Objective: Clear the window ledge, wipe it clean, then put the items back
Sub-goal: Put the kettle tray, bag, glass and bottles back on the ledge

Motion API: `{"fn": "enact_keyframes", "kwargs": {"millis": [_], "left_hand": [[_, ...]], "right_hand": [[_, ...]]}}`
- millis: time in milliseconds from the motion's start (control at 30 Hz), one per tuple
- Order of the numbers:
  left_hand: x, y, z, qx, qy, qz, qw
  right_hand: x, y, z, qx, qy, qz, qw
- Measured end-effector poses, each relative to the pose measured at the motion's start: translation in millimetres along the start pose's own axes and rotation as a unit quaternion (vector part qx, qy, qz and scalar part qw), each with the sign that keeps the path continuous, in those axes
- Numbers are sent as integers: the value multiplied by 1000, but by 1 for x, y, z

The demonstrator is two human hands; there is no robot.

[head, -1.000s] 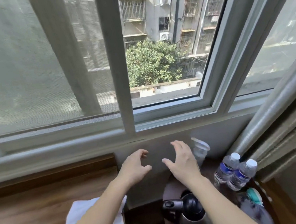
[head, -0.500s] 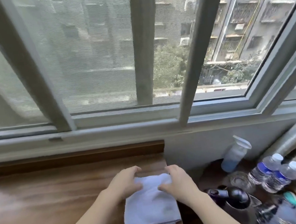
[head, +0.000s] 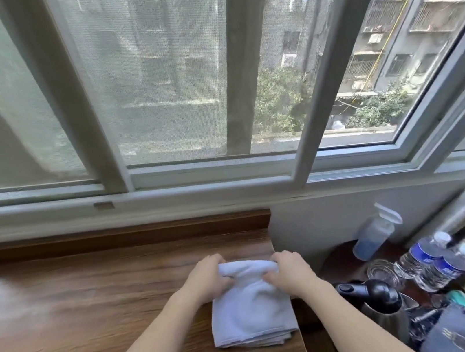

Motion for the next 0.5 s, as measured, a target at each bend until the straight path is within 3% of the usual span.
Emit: {"fn": "enact_keyframes", "kwargs": {"millis": [200,367,500], "left_hand": [[-31,-9,-9,8,-100,-21,995],[-68,-22,-13,24,-164,16,986],[-86,-32,-24,27,-215,32,976]], "right_hand": [[-23,-2,-8,-53,72,5,996],[-46,1,-31,-91,117,55,987],[-54,1,-54,-120,121,34,985]]}}
Point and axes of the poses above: each hand's wrist, its own y-axis towards the middle knuckle, its own x-axis out of the palm, z = x × y, the point moved 4 cm from there along y, towards the middle knuckle, and after that the axes turned 15 degrees about -x, right-handed, at the moved point
